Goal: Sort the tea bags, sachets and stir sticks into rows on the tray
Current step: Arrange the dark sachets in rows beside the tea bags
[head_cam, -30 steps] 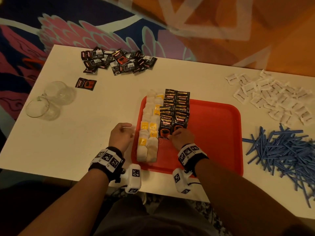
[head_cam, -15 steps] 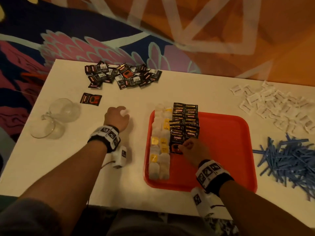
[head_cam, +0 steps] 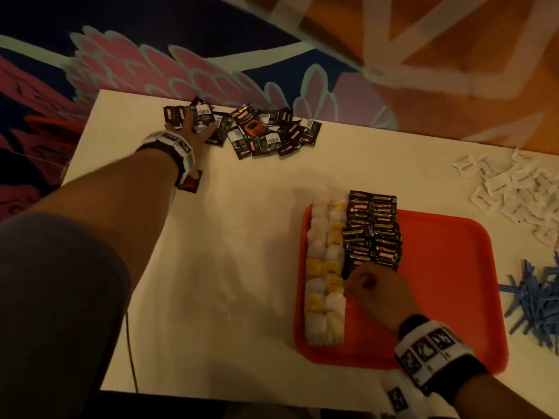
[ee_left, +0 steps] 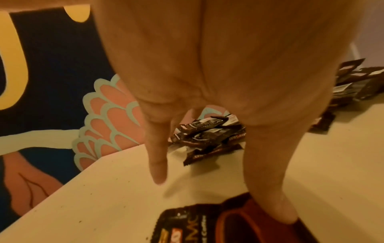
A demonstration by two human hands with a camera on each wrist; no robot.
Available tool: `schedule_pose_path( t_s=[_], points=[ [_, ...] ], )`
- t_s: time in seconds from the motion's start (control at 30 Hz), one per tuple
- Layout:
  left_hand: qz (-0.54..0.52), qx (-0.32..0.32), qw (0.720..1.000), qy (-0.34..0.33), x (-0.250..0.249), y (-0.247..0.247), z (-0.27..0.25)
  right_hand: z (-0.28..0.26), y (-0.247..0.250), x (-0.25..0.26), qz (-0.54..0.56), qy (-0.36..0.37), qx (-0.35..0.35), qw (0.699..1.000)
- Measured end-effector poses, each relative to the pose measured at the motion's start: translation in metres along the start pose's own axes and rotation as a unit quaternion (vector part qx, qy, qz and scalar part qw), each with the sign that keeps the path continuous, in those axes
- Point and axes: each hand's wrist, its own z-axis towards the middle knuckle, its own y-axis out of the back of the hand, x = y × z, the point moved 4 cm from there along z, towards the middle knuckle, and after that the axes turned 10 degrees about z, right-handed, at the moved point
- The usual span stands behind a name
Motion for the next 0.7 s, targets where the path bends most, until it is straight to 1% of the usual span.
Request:
schedule_pose_path(
  t_s=[0.1,0.17,0.23,0.3,0.33,0.47,0.57,0.63,0.7],
  points=[
    [0.003,0.023,0.999,-0.034,-0.008,-0.005,0.004,0.004,-0.008,0.004,-0.012,-0.004,0.002,1.0],
    [-0.014,0.002,0.999,-0.051,-0.02,-0.007,-0.006,0.005,-0.013,0.01,-0.008,0.0,0.001,1.0],
    [-0.034,-0.038,0.997,-0.064,-0.032,-0.008,-0.029,0.008,-0.02,0.021,-0.002,0.001,0.015,1.0],
    [-0.061,-0.072,0.994,-0.054,-0.043,-0.019,-0.052,0.014,-0.029,0.034,-0.009,0.005,0.031,0.999],
    [-0.071,-0.077,0.993,-0.049,-0.051,-0.027,-0.065,0.017,-0.033,0.042,-0.008,0.01,0.036,0.999],
    [-0.131,-0.053,0.989,-0.036,-0.084,-0.066,-0.108,0.031,-0.056,0.069,0.009,0.014,0.074,0.997],
    [-0.17,-0.065,0.983,-0.034,-0.105,-0.095,-0.139,0.041,-0.075,0.084,-0.004,0.01,0.104,0.995],
    [-0.188,-0.057,0.98,-0.031,-0.117,-0.111,-0.16,0.047,-0.085,0.093,-0.029,0.024,0.112,0.993],
    [-0.194,-0.053,0.979,-0.025,-0.124,-0.123,-0.178,0.055,-0.093,0.103,-0.045,0.043,0.105,0.992]
  ],
)
